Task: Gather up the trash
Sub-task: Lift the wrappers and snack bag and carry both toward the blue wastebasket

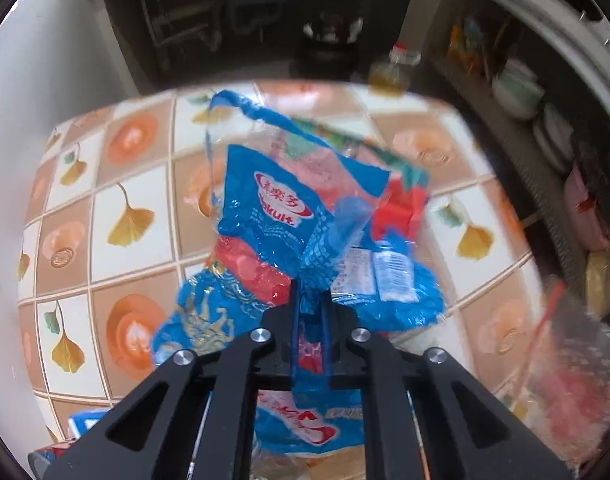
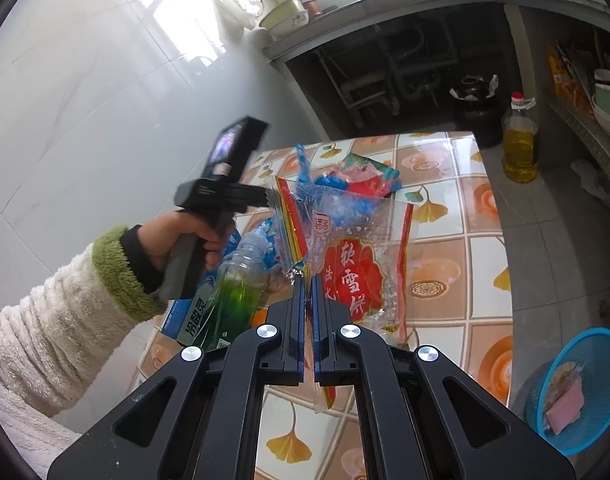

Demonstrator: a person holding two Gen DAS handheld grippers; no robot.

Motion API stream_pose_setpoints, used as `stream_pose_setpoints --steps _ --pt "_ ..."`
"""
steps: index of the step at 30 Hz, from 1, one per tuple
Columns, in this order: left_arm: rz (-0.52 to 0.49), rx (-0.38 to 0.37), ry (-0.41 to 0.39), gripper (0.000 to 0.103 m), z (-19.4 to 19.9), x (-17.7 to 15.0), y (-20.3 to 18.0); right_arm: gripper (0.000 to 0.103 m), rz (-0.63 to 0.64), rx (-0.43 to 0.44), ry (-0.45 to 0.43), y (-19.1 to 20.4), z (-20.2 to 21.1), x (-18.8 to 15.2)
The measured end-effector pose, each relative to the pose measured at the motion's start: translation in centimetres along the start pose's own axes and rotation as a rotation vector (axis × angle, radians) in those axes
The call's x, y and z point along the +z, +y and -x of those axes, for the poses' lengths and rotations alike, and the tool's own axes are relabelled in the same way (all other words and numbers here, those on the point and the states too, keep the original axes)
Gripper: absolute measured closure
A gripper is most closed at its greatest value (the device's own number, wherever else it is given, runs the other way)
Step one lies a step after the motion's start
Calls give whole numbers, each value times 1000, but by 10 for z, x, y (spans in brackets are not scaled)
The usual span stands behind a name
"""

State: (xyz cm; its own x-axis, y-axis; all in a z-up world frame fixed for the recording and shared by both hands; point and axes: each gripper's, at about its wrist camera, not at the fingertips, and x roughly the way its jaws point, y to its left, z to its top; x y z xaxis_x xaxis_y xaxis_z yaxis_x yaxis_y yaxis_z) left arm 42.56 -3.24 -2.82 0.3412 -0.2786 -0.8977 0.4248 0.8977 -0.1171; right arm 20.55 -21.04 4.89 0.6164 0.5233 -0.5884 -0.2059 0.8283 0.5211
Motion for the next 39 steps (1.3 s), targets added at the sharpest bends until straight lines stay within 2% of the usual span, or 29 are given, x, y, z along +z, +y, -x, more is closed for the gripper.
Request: stream_pose_setpoints --steps 9,19,26,31,39 --pt "52 -123 -184 98 64 -6 -8 101 3 -4 -2 4 -1 -1" --pt "33 -194 -354 99 135 -22 -28 101 4 -16 -20 8 7 -2" --pt "-11 -228 -404 99 164 -38 -46 101 7 -25 -42 14 19 -5" --pt "-30 -267 -407 99 171 -44 -59 101 5 -37 -73 14 34 -9" --pt "-83 -287 -416 99 183 -51 -95 101 -29 -66 -138 3 71 -20"
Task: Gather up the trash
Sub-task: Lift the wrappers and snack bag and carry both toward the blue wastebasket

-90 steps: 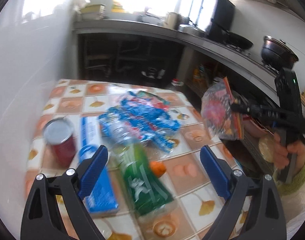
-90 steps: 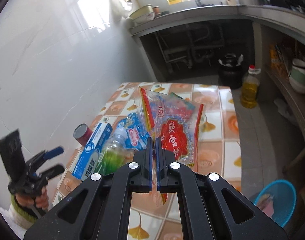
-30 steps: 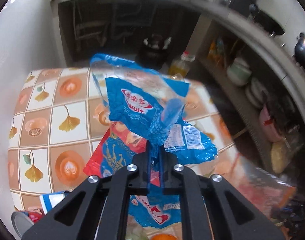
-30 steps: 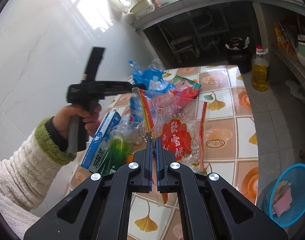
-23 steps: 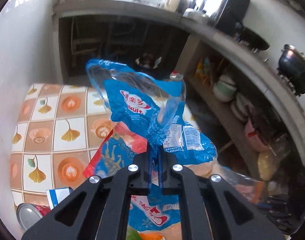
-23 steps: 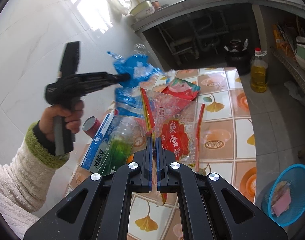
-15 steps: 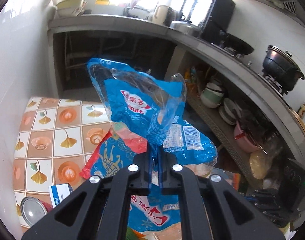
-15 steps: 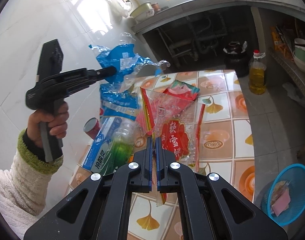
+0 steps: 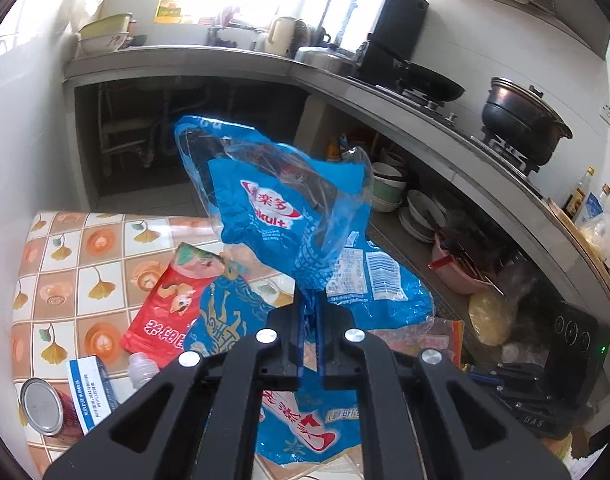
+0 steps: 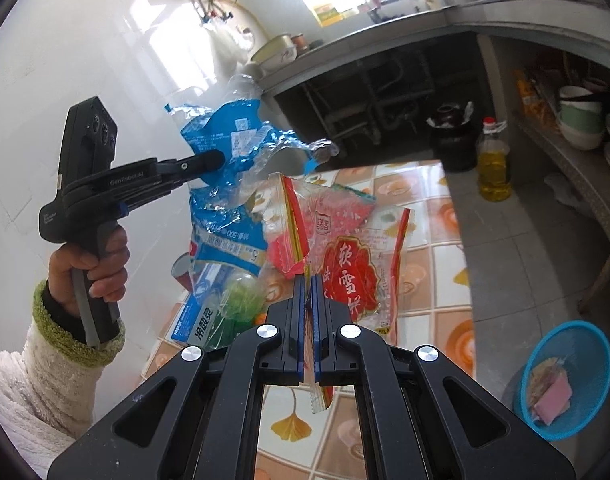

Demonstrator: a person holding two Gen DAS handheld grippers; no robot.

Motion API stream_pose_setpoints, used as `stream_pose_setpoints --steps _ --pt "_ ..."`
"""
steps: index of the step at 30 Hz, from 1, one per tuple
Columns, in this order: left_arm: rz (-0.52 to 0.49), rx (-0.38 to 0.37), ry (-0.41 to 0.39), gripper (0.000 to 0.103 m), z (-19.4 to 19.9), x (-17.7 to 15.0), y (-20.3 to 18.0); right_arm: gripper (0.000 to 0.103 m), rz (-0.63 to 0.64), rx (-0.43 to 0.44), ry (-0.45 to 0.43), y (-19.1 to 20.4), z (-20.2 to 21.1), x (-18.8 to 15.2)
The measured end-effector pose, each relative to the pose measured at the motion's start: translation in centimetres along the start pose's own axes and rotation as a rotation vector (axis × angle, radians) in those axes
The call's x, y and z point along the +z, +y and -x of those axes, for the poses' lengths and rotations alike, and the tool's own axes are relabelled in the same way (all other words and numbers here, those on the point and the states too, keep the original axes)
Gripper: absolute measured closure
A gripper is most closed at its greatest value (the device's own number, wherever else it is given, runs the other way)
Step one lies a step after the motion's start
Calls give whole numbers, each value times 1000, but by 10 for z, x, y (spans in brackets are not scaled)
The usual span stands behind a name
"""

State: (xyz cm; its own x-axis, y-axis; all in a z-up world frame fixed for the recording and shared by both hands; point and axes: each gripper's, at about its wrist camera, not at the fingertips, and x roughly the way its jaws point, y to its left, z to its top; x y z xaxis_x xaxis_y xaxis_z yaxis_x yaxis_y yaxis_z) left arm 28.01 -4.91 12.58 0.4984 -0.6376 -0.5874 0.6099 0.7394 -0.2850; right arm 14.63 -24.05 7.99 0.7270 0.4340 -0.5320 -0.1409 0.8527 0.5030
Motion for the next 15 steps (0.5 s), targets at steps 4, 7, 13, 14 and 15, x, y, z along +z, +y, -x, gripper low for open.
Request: stream_pose_setpoints --steps 4,7,13,14,15 --pt "-2 -13 7 99 -2 0 -13 101 -26 -23 -33 -12 21 -4" --pt "-13 -31 21 99 -7 -1 -30 101 -52 -47 -60 -24 36 -11" --pt "-62 -96 82 99 -32 -7 -78 101 -145 -124 -108 -53 68 -32" --pt "-69 -112 95 99 -38 -7 -87 101 -160 -138 -114 -57 73 -35" --pt "-76 -128 108 99 -44 -8 -98 101 -179 -155 -120 -62 78 -39"
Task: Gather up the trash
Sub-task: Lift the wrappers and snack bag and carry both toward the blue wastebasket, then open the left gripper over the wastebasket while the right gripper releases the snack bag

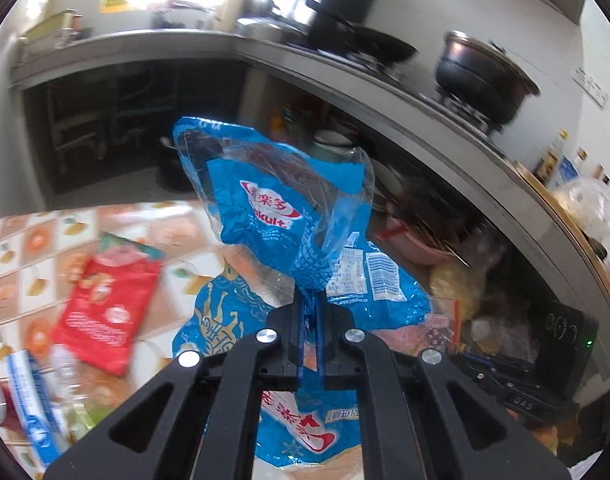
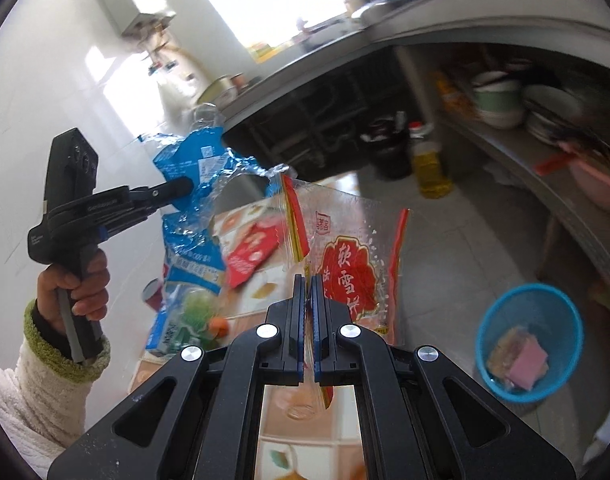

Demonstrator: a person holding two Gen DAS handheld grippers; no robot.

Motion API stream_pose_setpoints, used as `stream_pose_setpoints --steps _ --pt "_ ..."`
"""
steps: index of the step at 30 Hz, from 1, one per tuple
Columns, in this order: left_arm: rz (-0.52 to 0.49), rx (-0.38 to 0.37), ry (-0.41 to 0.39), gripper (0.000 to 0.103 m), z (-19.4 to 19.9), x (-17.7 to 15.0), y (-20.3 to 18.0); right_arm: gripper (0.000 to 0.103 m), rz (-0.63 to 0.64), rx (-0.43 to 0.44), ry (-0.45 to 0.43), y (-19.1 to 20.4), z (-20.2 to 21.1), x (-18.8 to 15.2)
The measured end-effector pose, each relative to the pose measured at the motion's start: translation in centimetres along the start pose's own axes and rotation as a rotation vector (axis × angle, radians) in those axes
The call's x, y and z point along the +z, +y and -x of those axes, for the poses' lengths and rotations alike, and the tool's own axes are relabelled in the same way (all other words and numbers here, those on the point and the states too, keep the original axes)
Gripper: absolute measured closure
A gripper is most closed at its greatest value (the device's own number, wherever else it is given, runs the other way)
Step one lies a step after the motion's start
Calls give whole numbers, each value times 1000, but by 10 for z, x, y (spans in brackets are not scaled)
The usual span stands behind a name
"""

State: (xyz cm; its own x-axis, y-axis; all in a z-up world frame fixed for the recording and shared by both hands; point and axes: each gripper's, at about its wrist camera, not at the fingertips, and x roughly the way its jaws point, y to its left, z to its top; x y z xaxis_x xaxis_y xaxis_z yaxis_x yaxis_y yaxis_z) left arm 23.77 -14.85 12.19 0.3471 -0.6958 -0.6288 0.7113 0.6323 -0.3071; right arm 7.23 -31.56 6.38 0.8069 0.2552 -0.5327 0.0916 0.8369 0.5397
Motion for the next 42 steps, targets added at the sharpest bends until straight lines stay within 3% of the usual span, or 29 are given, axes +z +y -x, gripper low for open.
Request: stream_pose_setpoints --steps 8,13,16,18,22,26,31,37,40,42 --pt "-76 -162 120 99 -95 3 -92 101 -176 -173 -64 -76 47 -25" --pt "-6 -338 222 99 -167 -7 -133 101 -279 -252 -53 -116 58 -45" --pt "135 -460 313 99 -225 -16 -141 101 -324 -289 -41 -139 61 -57" --pt "314 -532 400 99 -277 -31 -133 101 -354 -306 -30 -152 60 -64" --pt "612 -581 545 99 -359 -66 -111 101 -414 -320 -19 -176 60 -73" --pt "714 -493 663 99 -422 -98 -99 101 -456 -313 -11 -192 53 -72" --pt "679 -323 721 99 -470 -121 -88 101 -510 -274 -13 -219 41 -65" --pt "674 -212 777 99 -504 -146 -68 101 -570 -263 0 -238 18 -52" --pt "596 -123 798 99 -513 -149 -66 101 -560 -270 -29 -238 19 -42" --pt "566 -105 820 99 -520 -152 -64 101 -549 -257 -43 -238 17 -35"
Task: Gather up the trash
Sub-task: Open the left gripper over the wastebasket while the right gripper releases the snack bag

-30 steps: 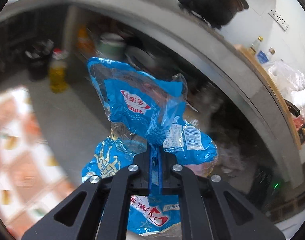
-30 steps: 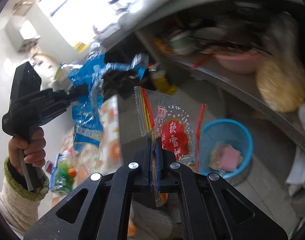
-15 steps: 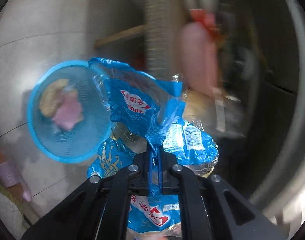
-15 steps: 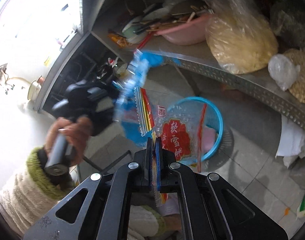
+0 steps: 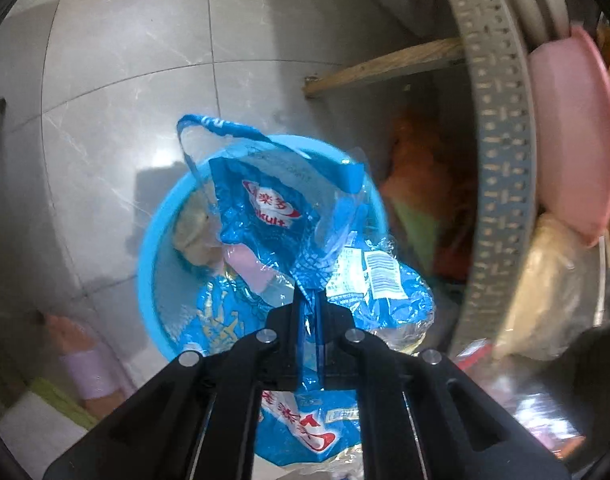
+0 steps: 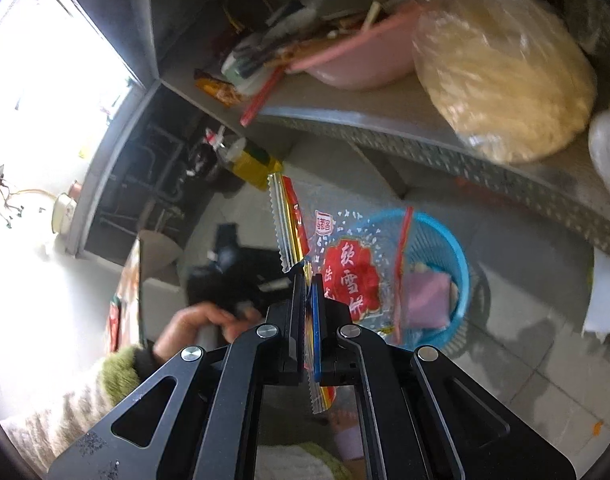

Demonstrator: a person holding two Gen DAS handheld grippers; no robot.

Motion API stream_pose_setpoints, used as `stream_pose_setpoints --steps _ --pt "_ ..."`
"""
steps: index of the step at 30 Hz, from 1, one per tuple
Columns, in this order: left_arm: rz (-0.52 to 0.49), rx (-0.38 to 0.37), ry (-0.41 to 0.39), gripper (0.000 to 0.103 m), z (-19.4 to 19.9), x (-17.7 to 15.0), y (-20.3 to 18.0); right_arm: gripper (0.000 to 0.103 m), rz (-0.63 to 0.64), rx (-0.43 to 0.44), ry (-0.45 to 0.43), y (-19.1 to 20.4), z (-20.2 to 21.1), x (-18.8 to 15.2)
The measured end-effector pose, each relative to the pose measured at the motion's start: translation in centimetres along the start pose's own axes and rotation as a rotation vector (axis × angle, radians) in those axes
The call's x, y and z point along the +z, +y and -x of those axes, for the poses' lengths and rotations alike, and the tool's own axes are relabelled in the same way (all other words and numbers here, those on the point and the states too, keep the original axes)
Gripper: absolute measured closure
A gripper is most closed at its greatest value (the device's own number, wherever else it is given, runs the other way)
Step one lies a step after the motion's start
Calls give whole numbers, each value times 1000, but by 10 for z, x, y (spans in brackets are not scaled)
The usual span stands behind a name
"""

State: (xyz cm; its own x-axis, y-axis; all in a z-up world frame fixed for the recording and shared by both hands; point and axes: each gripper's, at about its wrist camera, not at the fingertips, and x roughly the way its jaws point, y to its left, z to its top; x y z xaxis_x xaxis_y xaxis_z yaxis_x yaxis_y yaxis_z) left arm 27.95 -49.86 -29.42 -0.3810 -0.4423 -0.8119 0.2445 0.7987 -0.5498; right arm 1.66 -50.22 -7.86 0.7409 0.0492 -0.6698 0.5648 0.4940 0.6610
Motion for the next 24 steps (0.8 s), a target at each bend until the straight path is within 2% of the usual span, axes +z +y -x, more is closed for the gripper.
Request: stream_pose_setpoints --steps 7,9,10,11,14,18,19,21,23,24 --pt "4 46 36 98 -14 5 4 101 -15 -2 68 -7 -48 10" --pt "-16 81 45 88 -14 5 3 101 -41 -26 101 -19 -72 12" --pt "-24 93 51 72 -14 3 2 101 -52 -28 114 -24 -81 12" --pt "-31 97 55 62 -15 2 2 101 -62 -47 127 -30 -95 13" --pt "-35 126 77 48 -21 3 4 100 -68 -86 167 -44 -123 11" --pt "7 111 46 43 -16 7 10 96 -112 -110 224 -63 -151 7" --pt "15 108 34 42 -14 8 11 94 -118 -110 232 -64 -155 6" --pt "35 90 5 42 -8 10 12 83 -127 -119 256 -66 -165 4" --pt "47 65 -26 42 -2 12 11 67 -128 -130 270 -66 -169 1" --pt "47 50 -42 42 2 12 10 66 -129 -131 271 -67 -168 0"
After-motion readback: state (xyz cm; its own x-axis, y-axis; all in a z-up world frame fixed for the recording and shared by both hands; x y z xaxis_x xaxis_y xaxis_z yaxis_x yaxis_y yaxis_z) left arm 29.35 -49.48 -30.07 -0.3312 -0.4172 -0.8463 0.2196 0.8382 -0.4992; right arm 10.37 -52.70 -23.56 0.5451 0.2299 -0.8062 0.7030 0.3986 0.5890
